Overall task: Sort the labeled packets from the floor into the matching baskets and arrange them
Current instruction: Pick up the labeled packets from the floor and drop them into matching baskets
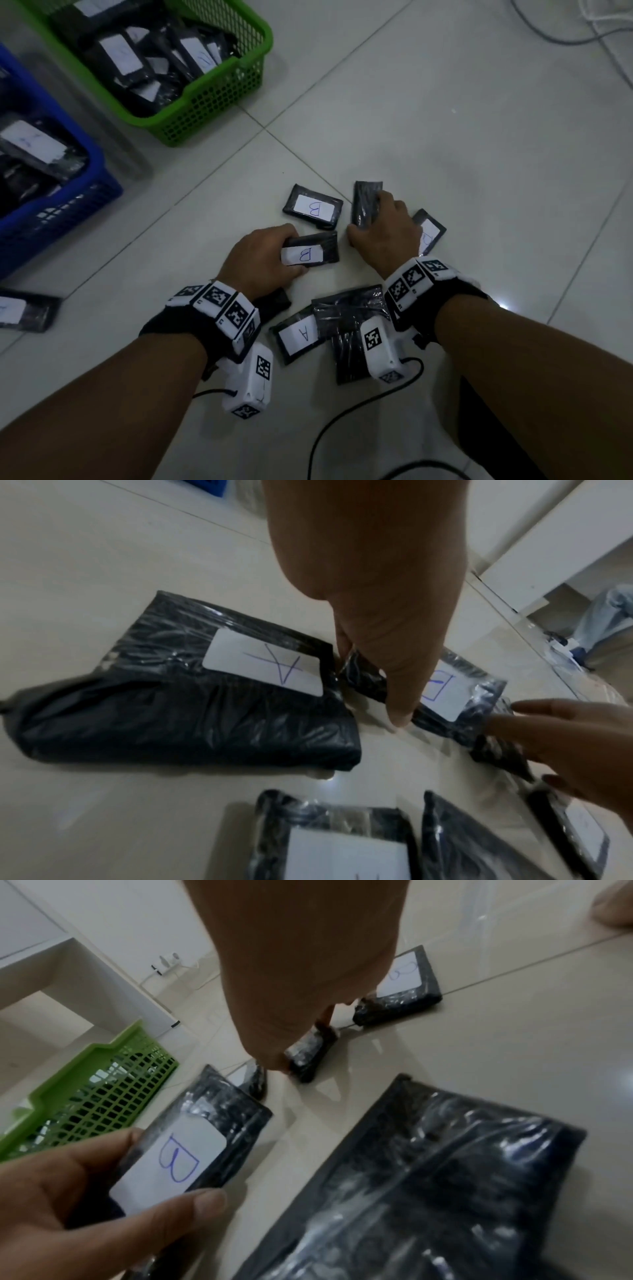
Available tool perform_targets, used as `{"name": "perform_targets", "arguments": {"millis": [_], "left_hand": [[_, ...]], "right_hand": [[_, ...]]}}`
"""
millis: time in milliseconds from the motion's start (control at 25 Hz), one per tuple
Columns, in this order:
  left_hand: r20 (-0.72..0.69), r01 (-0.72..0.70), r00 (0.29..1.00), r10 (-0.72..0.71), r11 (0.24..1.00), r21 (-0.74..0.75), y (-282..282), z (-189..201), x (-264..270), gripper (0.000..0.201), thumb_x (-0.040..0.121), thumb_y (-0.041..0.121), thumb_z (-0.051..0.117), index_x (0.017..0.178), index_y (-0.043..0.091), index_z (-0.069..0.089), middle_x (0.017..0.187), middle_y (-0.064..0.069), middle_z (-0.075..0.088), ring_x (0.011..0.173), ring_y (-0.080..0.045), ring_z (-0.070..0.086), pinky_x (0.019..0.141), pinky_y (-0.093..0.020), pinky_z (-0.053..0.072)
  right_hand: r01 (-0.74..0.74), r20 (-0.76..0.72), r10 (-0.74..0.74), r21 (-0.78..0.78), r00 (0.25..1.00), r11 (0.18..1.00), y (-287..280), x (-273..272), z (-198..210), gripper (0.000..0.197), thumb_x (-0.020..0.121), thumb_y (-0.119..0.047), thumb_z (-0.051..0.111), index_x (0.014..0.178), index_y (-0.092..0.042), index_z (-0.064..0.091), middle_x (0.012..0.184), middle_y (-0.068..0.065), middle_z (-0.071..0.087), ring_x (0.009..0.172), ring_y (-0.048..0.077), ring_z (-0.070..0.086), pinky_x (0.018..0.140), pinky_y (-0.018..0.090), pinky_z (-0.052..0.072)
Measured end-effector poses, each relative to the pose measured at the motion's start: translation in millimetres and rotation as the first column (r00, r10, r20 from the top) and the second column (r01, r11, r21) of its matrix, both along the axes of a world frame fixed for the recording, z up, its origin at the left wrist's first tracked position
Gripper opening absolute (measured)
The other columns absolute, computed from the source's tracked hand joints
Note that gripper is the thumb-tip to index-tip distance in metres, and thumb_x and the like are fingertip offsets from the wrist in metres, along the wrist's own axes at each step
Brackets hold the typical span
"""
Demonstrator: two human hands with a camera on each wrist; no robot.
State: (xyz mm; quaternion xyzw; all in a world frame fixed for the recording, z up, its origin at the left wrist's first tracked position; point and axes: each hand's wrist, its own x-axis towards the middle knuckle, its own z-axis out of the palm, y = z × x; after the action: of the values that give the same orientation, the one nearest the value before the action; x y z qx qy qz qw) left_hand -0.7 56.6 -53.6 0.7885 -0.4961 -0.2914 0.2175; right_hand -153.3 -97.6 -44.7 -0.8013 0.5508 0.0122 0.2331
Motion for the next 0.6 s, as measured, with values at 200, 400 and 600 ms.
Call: {"name": "perform_targets", "arguments": {"millis": [200, 400, 600], "left_hand": [[-0.185, -0.346, 0.927, 0.327, 0.935, -0.078, 17, 16, 14, 0.023, 0.078, 0.035, 0.074, 0.090, 0.020, 0.061, 0.078, 0.008, 0.066, 0.071, -0.010, 0.062, 0.063, -0.028, 0.049], [-0.613, -0.753, 0.469, 0.636, 0.650, 0.098, 24, 35, 28, 0.014, 0.086, 0.025, 0.070, 0.095, 0.015, 0.067, 0.089, -0.004, 0.072, 0.076, -0.017, 0.068, 0.075, -0.032, 0.060], [-0.678, -0.910, 0.204, 0.706, 0.393, 0.135, 46, 46, 50, 0.004, 0.090, 0.019, 0.066, 0.087, 0.020, 0.067, 0.095, -0.009, 0.073, 0.084, -0.022, 0.070, 0.081, -0.037, 0.060]], "right_hand": [[0.129, 0.319, -0.158, 0.109, 0.934, 0.986, 11, 15, 2, 0.043, 0.082, -0.013, 0.059, 0.124, -0.015, 0.051, 0.112, 0.007, 0.057, 0.096, 0.022, 0.055, 0.076, 0.027, 0.039], [0.023, 0.574, -0.158, 0.236, 0.804, 0.972, 34, 43, 28, 0.021, 0.095, -0.036, 0.055, 0.111, -0.022, 0.060, 0.080, -0.005, 0.063, 0.069, 0.004, 0.057, 0.057, 0.008, 0.041], [-0.144, 0.629, -0.232, 0.488, 0.742, 0.861, 58, 81, 32, 0.019, 0.097, -0.032, 0.054, 0.095, -0.024, 0.071, 0.084, -0.009, 0.069, 0.079, 0.010, 0.063, 0.076, 0.032, 0.053]]}}
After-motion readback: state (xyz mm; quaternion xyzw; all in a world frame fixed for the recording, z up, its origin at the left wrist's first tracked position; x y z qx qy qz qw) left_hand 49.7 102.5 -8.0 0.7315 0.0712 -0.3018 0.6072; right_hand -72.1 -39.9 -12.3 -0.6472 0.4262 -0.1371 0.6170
